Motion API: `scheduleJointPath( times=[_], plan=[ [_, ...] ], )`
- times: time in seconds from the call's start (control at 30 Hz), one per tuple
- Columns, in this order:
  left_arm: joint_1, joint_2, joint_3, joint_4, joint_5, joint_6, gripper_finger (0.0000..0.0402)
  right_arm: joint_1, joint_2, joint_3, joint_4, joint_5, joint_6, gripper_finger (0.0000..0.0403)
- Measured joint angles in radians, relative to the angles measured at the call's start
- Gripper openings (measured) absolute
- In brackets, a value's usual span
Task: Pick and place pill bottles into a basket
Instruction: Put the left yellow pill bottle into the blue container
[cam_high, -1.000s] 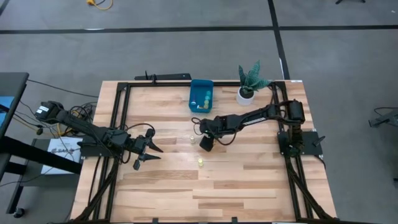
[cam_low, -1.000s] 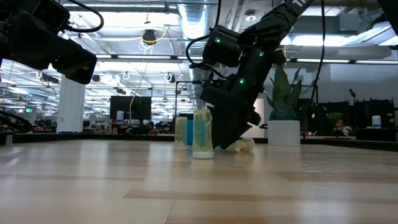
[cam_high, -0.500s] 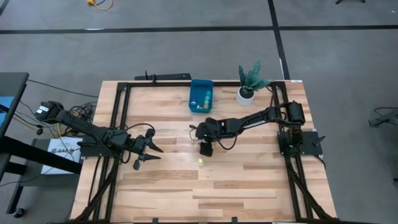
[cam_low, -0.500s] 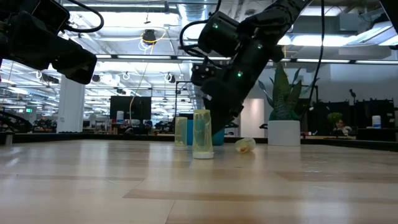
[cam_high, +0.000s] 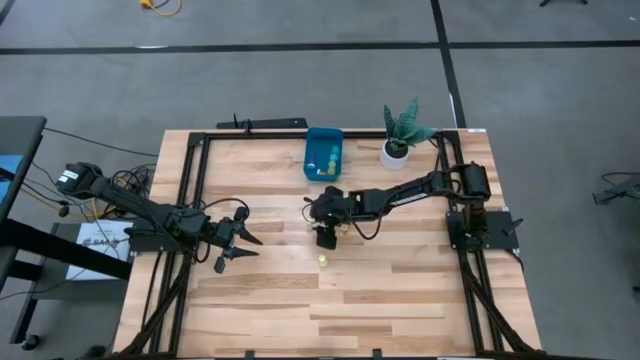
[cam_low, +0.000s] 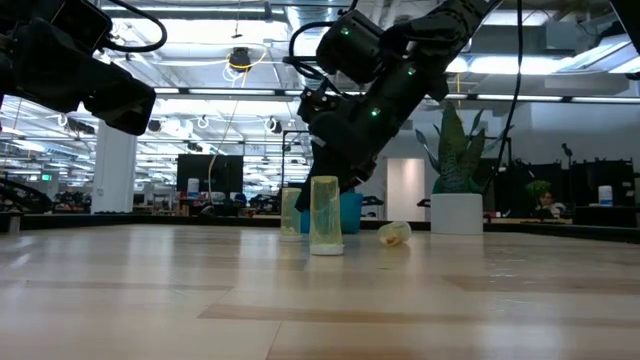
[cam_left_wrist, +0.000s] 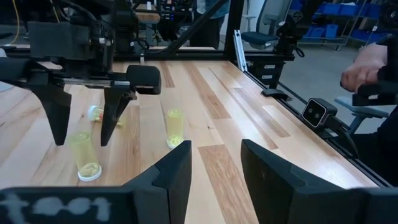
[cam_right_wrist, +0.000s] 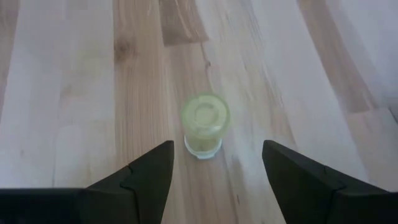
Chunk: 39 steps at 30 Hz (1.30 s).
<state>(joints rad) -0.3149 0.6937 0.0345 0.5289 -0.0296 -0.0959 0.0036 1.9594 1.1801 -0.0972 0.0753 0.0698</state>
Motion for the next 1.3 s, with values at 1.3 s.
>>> scheduleJointPath(
  times=[1.3],
  plan=[
    [0.000, 0.000, 0.001, 0.000, 0.000, -0.001, 0.0128, -0.006, -0.002, 0.000, 0.079, 0.000, -0.018, 0.0127]
  ],
)
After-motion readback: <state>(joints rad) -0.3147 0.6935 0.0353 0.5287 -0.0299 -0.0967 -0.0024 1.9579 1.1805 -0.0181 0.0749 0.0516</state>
